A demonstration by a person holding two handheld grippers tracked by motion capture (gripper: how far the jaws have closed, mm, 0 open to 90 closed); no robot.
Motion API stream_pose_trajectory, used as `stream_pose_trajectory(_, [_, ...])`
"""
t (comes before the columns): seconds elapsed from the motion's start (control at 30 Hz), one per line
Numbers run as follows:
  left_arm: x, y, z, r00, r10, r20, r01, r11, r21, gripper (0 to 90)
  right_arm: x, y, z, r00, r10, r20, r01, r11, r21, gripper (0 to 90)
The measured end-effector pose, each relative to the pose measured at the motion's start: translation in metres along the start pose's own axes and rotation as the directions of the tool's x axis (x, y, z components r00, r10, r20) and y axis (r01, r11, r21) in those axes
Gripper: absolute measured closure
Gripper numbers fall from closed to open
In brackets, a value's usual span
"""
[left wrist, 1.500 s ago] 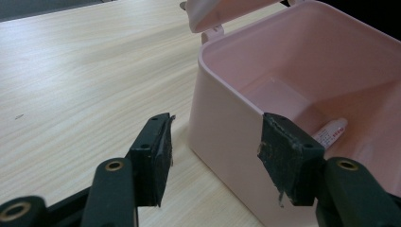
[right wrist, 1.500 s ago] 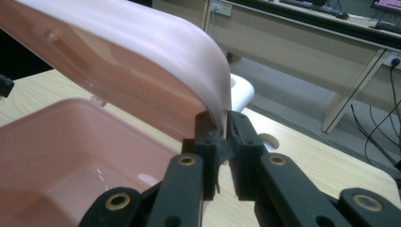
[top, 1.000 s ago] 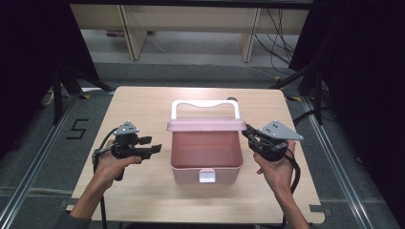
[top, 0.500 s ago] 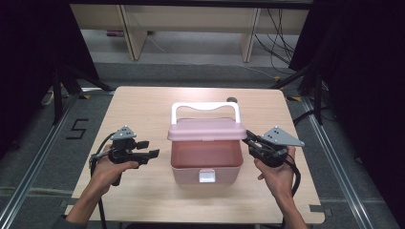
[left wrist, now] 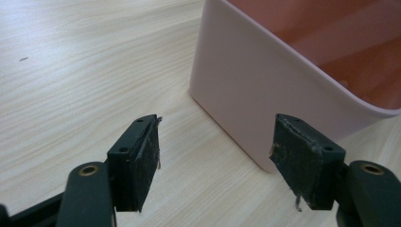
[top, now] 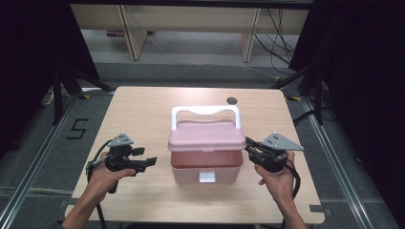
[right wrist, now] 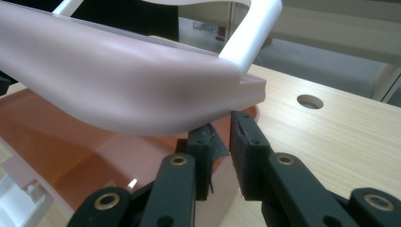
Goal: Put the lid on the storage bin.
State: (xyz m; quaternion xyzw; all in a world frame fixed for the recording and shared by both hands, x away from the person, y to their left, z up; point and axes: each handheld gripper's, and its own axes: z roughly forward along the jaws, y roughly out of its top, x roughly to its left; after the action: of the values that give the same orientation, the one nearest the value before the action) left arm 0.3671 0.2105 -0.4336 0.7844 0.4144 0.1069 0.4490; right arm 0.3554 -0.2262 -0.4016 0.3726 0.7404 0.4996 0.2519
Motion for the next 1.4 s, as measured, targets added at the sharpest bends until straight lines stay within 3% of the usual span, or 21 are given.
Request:
stream_pose_trajectory(0.17, [0.0,-0.003,-0.001,1.0,-0.001,0.001,0.001,1.0,0.005,32.2,0.001,-0.004,-0.001,0.9996,0.026,-0.01,-0.026,0.999,0.02,78.9])
stream_pose_trajectory(0.2, [-0.001,-0.004,-0.001,1.0,0.001,-0.004,-0.001,1.0,0.004,32.1,-0.001,-0.005,0.0,0.9998,0.008,-0.015,-0.008,1.0,0.006,78.5])
stream_pose_trajectory(0.27, [-0.001,-0.006,0.0,1.0,0.008,0.0,-0.008,0.9998,0.018,32.0,0.0,-0.005,-0.002,0.9988,0.045,-0.019,-0.044,0.999,0.024,78.0])
stream_pose_trajectory(0.3, [0.0,-0.007,-0.001,0.9995,0.032,0.006,-0.032,0.9988,0.038,32.0,-0.002,-0.006,-0.001,0.9993,0.031,-0.022,-0.031,0.999,0.011,77.9])
stream_pose_trajectory(0.43, [-0.002,-0.009,0.001,1.0,0.006,0.007,-0.006,0.9998,0.021,31.9,-0.002,-0.008,-0.003,0.9991,0.038,-0.02,-0.037,0.999,0.025,75.5])
stream_pose_trajectory(0.5, [-0.001,-0.009,0.0,0.9997,0.026,-0.002,-0.026,0.9988,0.041,31.9,-0.004,-0.01,-0.002,0.9999,0.011,-0.009,-0.011,1.0,0.018,74.7])
stream_pose_trajectory(0.57, [-0.002,-0.011,0.001,0.9999,0.013,0.009,-0.013,0.9995,0.029,31.8,-0.004,-0.011,-0.002,0.9997,0.01,-0.021,-0.009,0.999,0.032,74.6])
stream_pose_trajectory(0.67, [-0.001,-0.012,-0.001,0.9994,0.035,0.002,-0.035,0.9984,0.044,31.8,-0.003,-0.012,-0.005,0.9993,0.036,-0.009,-0.036,0.998,0.045,73.4])
stream_pose_trajectory(0.77, [-0.001,-0.013,0.0,0.9999,0.01,0.002,-0.01,0.9996,0.028,31.8,-0.007,-0.014,-0.005,0.9998,0.019,-0.007,-0.019,0.999,0.049,73.3])
stream_pose_trajectory(0.8, [0.0,-0.013,-0.001,0.9995,0.031,0.005,-0.031,0.9981,0.053,31.8,-0.007,-0.015,-0.006,0.9997,0.023,0.007,-0.024,0.998,0.053,73.1])
stream_pose_trajectory(0.83, [-0.001,-0.014,0.0,1.0,0.006,-0.003,-0.006,0.9996,0.026,31.8,-0.008,-0.015,-0.006,0.9995,0.031,-0.004,-0.031,0.997,0.066,72.8])
stream_pose_trajectory(0.9, [0.001,-0.014,-0.001,0.9996,0.028,0.001,-0.028,0.9981,0.054,31.8,-0.008,-0.017,-0.005,0.9994,0.035,0.004,-0.035,0.997,0.069,72.2])
stream_pose_trajectory(0.93, [-0.001,-0.016,0.001,1.0,0.004,-0.002,-0.004,0.9996,0.029,31.8,-0.01,-0.018,-0.004,0.9994,0.036,0.0,-0.036,0.998,0.051,72.1])
stream_pose_trajectory(0.97, [0.001,-0.016,-0.001,0.9997,0.025,0.0,-0.025,0.9979,0.06,31.7,-0.01,-0.018,-0.005,0.9994,0.033,0.007,-0.034,0.998,0.055,72.0])
stream_pose_trajectory(1.03, [-0.001,-0.018,0.002,1.0,-0.005,0.006,0.005,0.9992,0.04,31.7,-0.009,-0.018,-0.004,0.9991,0.041,-0.009,-0.04,0.998,0.055,71.6])
stream_pose_trajectory(1.07, [0.0,-0.018,0.001,0.9998,0.021,0.005,-0.021,0.998,0.06,31.7,-0.009,-0.018,-0.004,0.9994,0.033,-0.003,-0.033,0.998,0.057,71.4])
stream_pose_trajectory(1.13, [0.0,-0.018,0.001,0.9997,0.025,-0.001,-0.025,0.9979,0.06,31.7,-0.01,-0.017,-0.005,0.9992,0.035,0.021,-0.036,0.998,0.059,70.6])
stream_pose_trajectory(1.23, [-0.001,-0.018,0.0,0.9997,0.023,0.0,-0.023,0.9983,0.054,31.7,-0.014,-0.018,-0.006,0.9988,0.018,0.044,-0.02,0.999,0.044,66.5])
stream_pose_trajectory(1.3, [-0.001,-0.019,-0.001,0.9997,0.026,-0.006,-0.025,0.9985,0.048,31.5,-0.015,-0.019,-0.007,0.9978,0.05,0.043,-0.052,0.997,0.052,61.3])
stream_pose_trajectory(1.33, [-0.003,-0.02,0.001,1.0,0.001,-0.002,-0.001,0.9995,0.031,31.4,-0.016,-0.02,-0.007,0.9973,0.047,0.057,-0.049,0.998,0.036,59.3])
stream_pose_trajectory(1.4, [-0.004,-0.02,-0.001,0.9997,0.016,-0.017,-0.016,0.9995,0.028,31.3,-0.018,-0.021,-0.008,0.9962,0.059,0.065,-0.061,0.997,0.036,54.7])
